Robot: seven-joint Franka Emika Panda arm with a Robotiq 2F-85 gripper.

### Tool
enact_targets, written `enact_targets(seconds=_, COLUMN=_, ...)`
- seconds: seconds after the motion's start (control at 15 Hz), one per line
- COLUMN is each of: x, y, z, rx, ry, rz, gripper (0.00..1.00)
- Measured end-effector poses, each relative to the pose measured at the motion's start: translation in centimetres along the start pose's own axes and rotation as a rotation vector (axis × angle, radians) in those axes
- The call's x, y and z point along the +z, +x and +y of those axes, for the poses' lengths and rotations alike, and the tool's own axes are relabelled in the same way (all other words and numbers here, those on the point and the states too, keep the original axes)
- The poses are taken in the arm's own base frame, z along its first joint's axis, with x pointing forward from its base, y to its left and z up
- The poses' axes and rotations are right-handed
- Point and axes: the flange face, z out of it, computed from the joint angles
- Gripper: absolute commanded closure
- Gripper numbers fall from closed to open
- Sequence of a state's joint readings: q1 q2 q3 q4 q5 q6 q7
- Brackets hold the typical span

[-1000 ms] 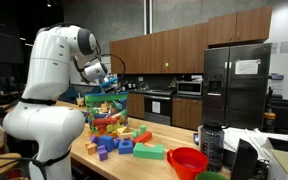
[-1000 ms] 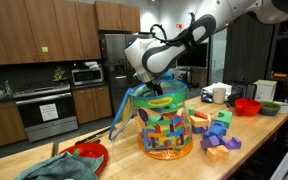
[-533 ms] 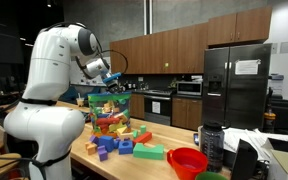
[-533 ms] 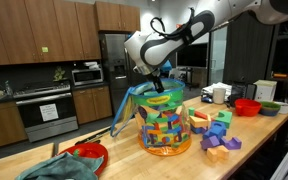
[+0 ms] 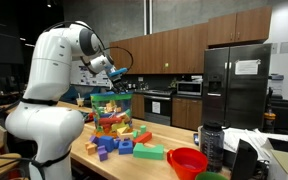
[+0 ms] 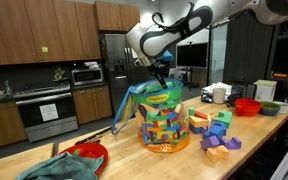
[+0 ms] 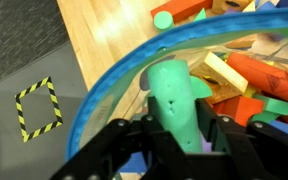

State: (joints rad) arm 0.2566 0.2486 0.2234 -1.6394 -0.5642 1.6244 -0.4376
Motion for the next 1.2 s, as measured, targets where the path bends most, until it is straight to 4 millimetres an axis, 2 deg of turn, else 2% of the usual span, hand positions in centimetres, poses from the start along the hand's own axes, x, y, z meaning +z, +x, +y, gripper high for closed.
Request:
enact_targets(seconds=0.6, x=-2.4, y=-2.0, z=4.8, rx=-0.071, ry=-0.010, rz=0.018, gripper=0.84)
enact_targets(seconds=0.93, x=-4.1, y=-2.6, z=7.0, rx=-0.052, ry=-0.075, rz=0.023, gripper=0.84)
enact_targets(seconds=1.2, x=-4.6, y=-3.6, z=8.5, rx=-0.027, ry=-0.144, rz=-0.015, gripper=0.84)
